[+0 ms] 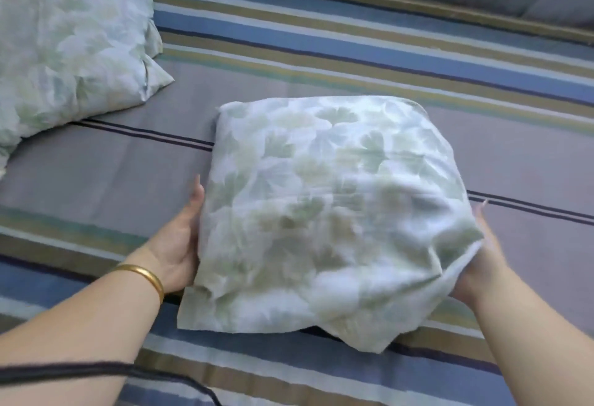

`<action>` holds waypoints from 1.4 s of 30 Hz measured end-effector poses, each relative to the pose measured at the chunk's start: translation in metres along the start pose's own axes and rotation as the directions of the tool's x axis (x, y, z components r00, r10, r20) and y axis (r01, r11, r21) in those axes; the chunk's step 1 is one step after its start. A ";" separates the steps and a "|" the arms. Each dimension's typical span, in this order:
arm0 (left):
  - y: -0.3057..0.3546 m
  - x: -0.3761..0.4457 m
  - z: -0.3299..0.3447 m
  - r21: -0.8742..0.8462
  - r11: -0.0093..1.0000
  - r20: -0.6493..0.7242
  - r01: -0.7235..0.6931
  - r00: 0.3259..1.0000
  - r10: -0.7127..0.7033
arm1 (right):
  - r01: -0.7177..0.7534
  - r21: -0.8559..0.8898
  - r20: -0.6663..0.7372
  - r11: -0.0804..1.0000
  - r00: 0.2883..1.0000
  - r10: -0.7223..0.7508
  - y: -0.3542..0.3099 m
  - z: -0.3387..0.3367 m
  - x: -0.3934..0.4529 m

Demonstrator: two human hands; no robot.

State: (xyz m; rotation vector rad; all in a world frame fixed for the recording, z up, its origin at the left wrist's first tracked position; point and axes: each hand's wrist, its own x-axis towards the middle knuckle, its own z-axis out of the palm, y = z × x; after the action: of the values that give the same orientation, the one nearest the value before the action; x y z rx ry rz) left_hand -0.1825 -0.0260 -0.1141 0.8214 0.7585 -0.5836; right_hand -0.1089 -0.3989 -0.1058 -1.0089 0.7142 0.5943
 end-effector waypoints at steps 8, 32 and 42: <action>-0.052 -0.022 0.011 -0.002 0.978 0.155 0.210 0.966 -0.207 | -0.170 -0.082 0.375 0.982 0.908 0.188 0.031 -0.014 -0.044; -0.043 -0.009 0.120 -0.038 0.999 0.149 0.024 0.989 -0.018 | -0.133 -0.198 0.225 0.971 0.958 0.177 0.007 0.007 -0.063; -0.083 -0.064 0.012 0.449 0.859 -0.136 0.247 0.969 -0.207 | -0.311 -0.774 -0.211 0.552 0.948 0.238 0.020 -0.072 -0.090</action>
State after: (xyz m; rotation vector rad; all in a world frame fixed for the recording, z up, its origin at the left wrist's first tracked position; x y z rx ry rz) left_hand -0.2756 -0.0708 -0.0940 1.2131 0.8107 -0.9730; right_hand -0.1991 -0.4658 -0.0726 -1.7956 0.6822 1.2316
